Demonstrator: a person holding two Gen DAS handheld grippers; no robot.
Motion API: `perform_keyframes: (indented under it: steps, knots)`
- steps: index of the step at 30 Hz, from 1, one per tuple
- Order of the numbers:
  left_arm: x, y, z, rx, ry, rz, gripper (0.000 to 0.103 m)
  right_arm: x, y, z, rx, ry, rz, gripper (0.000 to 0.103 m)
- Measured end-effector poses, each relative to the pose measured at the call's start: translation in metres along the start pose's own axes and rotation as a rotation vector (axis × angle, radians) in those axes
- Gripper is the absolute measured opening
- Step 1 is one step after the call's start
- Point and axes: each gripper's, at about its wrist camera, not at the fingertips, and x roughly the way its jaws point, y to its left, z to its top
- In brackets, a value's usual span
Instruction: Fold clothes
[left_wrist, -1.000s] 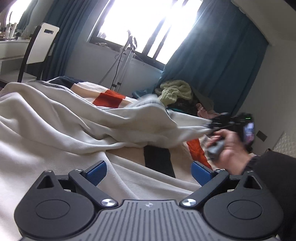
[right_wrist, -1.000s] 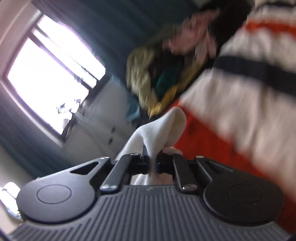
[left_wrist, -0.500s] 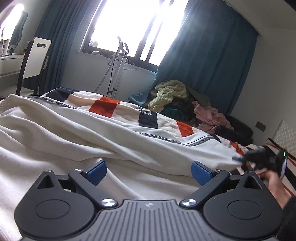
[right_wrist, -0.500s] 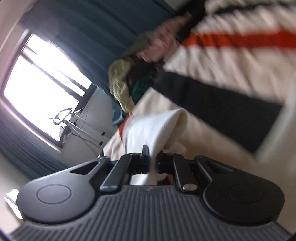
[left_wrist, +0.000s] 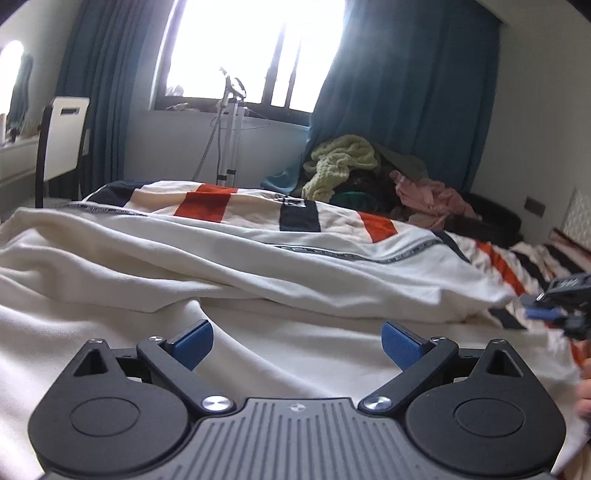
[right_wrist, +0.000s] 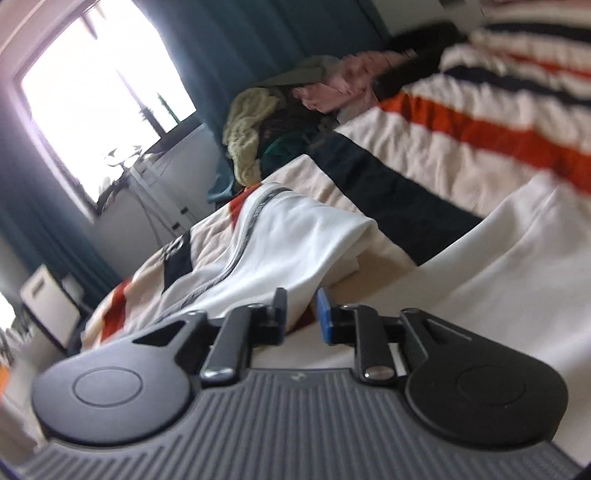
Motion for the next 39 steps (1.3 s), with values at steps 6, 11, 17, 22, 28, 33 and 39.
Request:
perform_keyframes:
  steps: [6,11,17,22,28,33,39]
  knots:
    - [-0.019,-0.021,-0.010,0.110,-0.024,0.003,0.099,-0.073,0.028,-0.017,-0.171,-0.072,0.031,0.082]
    - [-0.030,-0.030,-0.018,0.150,-0.006,0.008,0.099,-0.107,0.035,-0.021,-0.246,-0.129,0.007,0.083]
    - [-0.033,-0.038,-0.023,0.175,0.032,0.023,0.099,-0.124,0.028,-0.010,-0.239,-0.187,0.001,0.083]
    - [-0.020,-0.055,-0.020,0.244,0.030,0.032,0.099,-0.127,0.012,0.002,-0.207,-0.200,-0.026,0.083]
    - [0.022,-0.100,-0.008,0.328,0.028,-0.005,0.099,-0.121,-0.012,0.013,-0.146,-0.203,-0.072,0.083]
    - [0.087,-0.159,0.003,0.407,0.034,-0.032,0.099,-0.112,-0.030,0.015,-0.075,-0.183,-0.132,0.083]
    - [0.160,-0.229,0.019,0.458,-0.003,-0.089,0.098,-0.091,-0.044,0.016,-0.036,-0.159,-0.152,0.083]
